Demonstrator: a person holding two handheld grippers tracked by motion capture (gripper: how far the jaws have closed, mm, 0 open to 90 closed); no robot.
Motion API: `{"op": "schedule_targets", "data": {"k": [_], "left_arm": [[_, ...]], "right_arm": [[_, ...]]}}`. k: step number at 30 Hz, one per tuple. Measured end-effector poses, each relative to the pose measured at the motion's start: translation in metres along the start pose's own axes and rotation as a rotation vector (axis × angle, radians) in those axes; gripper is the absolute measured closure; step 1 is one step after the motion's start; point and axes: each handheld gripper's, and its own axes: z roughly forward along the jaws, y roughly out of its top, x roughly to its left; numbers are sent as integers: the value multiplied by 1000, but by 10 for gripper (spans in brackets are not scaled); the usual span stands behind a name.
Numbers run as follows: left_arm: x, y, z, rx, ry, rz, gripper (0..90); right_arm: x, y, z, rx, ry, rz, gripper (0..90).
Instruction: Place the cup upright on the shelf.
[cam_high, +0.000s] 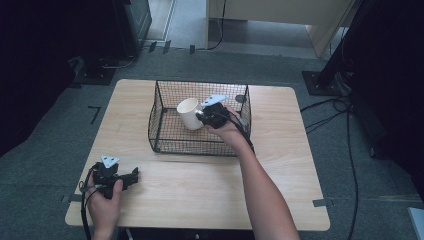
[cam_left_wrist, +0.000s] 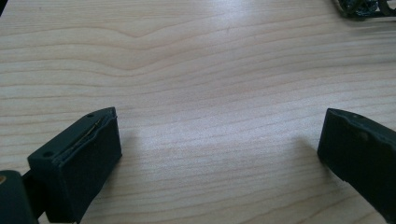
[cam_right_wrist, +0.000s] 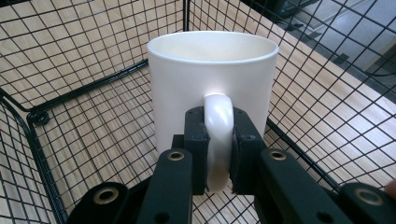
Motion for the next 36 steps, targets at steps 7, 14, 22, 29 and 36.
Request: {"op": "schedule_targets", "data": {"k": [7,14,22,29,36], "left_arm": [[0,0,0,0,0,0,0],[0,0,0,0,0,0,0],[0,0,0,0,0,0,0],[0,0,0,0,0,0,0],[0,0,0,0,-3,2,0]], "right_arm": [[-5,-5,4,35,2,36,805],[-2,-5,10,83,-12,19,803],[-6,-8,12,130,-12,37,801],[-6,-7,12,152,2,39,764],[-2,-4,9,146,13,16,637]]}}
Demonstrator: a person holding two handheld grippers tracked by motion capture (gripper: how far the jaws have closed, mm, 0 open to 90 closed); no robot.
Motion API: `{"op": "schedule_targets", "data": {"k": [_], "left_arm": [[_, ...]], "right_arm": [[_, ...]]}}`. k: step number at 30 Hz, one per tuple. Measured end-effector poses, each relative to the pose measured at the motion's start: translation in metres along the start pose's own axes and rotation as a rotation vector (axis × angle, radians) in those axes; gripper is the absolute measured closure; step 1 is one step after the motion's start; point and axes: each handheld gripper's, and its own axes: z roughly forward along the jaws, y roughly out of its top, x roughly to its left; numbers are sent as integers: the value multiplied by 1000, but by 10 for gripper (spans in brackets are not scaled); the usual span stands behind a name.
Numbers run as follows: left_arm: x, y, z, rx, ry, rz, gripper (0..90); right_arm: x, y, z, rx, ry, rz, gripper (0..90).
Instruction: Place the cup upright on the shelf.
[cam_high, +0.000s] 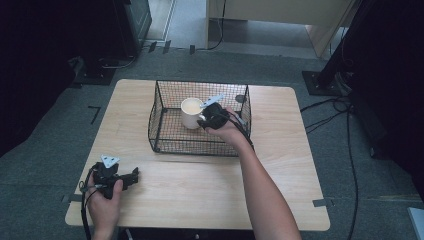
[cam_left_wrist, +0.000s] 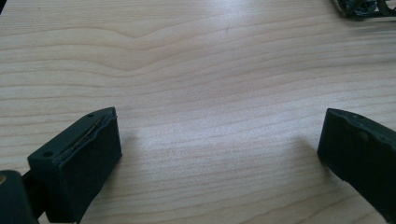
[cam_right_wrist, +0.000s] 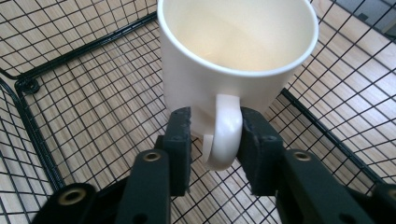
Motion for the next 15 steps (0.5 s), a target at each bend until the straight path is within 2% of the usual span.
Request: {"op": "schedule_targets", "data": {"k": [8,15], "left_arm": [[0,0,0,0,0,0,0],[0,0,0,0,0,0,0]], "right_arm": [[-1,2,-8,-27,-13,11,539],[-2,5,-17,-74,-10,34,480]]}}
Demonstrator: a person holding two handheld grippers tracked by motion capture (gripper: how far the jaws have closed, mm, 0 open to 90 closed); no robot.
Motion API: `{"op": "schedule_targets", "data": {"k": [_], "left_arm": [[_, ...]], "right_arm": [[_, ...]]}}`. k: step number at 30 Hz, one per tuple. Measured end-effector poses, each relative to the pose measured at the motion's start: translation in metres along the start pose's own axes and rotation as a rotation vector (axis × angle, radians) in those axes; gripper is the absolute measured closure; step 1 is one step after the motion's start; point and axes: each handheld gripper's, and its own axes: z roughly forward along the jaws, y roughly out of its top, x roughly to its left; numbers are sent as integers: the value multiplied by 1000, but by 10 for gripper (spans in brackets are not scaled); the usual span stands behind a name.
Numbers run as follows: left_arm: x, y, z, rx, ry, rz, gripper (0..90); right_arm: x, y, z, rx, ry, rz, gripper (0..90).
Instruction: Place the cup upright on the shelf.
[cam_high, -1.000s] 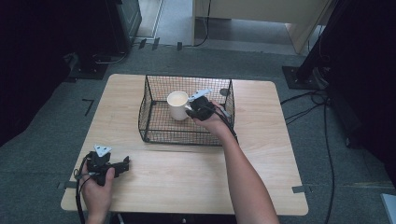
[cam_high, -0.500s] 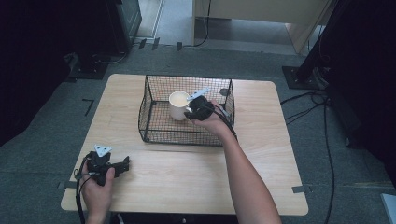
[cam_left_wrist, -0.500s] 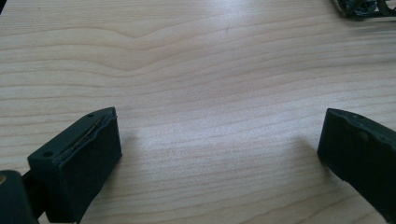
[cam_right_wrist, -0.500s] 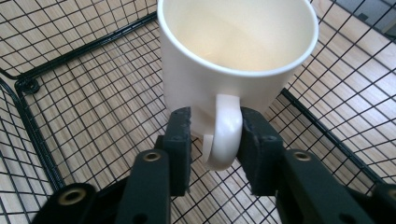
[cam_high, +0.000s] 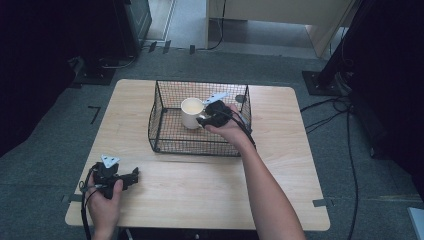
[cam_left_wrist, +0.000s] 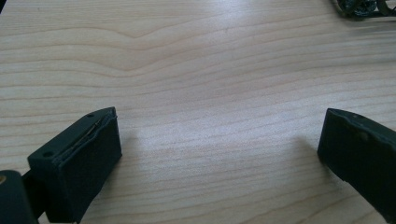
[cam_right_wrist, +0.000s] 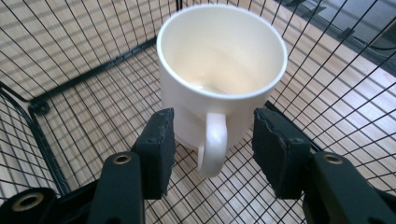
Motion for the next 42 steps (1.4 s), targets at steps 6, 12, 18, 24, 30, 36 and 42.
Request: {"op": "schedule_targets", "data": {"k": [6,12,18,24,30,36,42], "left_arm": [[0,0,0,1,0,0,0],[0,0,0,0,0,0,0],[0,0,0,0,0,0,0],[0,0,0,0,0,0,0],[0,0,0,-1,1,-1,0],[0,0,0,-1,0,-1,0],[0,0,0,0,0,-1,0]], "right_arm": [[0,6,-11,-53,-3,9,462],[2,12,-26,-110,-6,26,447],[6,16,-43,-161,4,42,413],[15,18,-61,-193,8,64,293],[25,16,-77,-204,-6,85,124],[32,8,-90,-212,-8,111,17],[35,-9,-102,-211,-33,106,0]]}}
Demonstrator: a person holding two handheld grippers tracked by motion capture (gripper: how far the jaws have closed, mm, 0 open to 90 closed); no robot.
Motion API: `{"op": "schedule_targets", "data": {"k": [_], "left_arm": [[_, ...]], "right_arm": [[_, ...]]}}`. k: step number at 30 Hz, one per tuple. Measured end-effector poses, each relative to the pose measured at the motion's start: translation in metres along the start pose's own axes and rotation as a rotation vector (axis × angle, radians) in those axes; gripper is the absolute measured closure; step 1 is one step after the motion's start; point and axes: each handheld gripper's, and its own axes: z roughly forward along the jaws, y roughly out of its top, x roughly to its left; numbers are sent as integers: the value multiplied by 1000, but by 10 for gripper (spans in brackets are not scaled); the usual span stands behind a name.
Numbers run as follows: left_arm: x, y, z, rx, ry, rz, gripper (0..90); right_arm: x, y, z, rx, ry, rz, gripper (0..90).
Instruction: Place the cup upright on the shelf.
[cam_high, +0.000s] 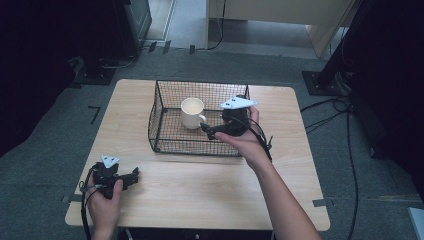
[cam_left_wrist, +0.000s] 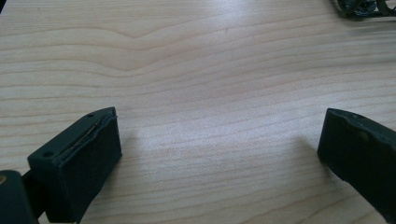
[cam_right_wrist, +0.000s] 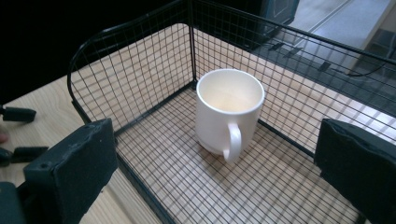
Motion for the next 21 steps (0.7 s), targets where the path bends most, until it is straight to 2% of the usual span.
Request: {"op": "schedule_targets", "data": {"k": [21], "left_arm": [[0,0,0,-1,0,0,0]], "right_arm": [[-12,-69,-53,-28,-55,33,0]]}}
